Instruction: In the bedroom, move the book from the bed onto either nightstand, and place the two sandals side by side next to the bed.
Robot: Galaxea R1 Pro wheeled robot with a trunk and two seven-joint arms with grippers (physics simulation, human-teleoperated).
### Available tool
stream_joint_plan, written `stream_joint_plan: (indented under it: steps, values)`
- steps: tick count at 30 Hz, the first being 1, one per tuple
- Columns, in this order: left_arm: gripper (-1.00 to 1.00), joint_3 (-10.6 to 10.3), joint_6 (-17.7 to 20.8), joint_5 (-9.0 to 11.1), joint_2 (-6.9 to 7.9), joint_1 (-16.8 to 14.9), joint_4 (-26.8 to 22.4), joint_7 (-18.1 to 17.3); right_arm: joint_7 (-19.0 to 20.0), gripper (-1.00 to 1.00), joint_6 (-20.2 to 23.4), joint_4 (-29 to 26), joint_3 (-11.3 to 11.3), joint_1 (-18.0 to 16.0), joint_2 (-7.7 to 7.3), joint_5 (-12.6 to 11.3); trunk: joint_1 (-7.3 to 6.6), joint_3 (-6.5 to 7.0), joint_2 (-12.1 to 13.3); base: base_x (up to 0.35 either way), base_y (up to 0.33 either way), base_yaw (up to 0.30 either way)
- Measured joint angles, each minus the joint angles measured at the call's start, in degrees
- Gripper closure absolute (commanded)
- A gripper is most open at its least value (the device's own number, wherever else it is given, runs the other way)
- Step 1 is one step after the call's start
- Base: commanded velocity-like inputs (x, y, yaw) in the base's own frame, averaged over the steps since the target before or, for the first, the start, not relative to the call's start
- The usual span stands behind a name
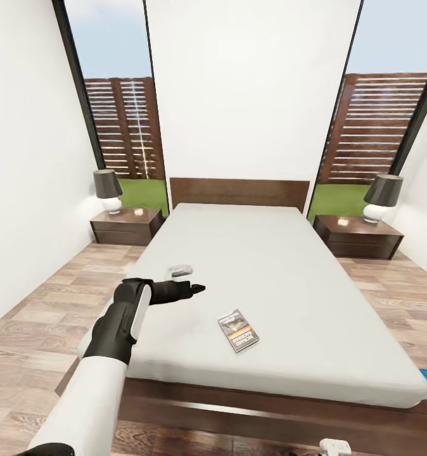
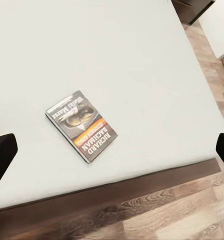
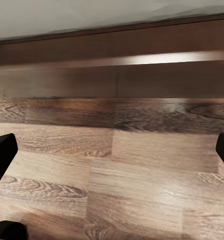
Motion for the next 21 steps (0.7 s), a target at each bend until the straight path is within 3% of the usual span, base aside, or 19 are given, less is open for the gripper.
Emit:
stream_joint_plan:
  steps: [1, 8, 21]
  values:
    - [-1.0, 0.01, 0.38, 0.0, 0.0, -0.2, 0.05, 0.02, 0.0, -1.0, 0.0, 0.0, 0.0, 0.0, 0.0, 0.0, 0.0, 0.0, 0.0, 0.0, 0.0, 0.0]
    - [-1.0, 0.71, 1.33, 5.5, 0.0, -0.4, 2.2, -0.22, 0.1, -1.0, 0.0, 0.0, 0.0, 0.0, -0.02, 0.0, 0.0, 0.0, 0.0, 0.0, 0.0, 0.0]
    - [-1.0, 0.67, 0.28, 6.91, 0.0, -0.16, 6.97, -0.18, 0.02, -1.0, 0.0, 0.0, 0.0, 0.0, -0.14, 0.0, 0.0, 0.0, 0.0, 0.009, 0.0, 0.0]
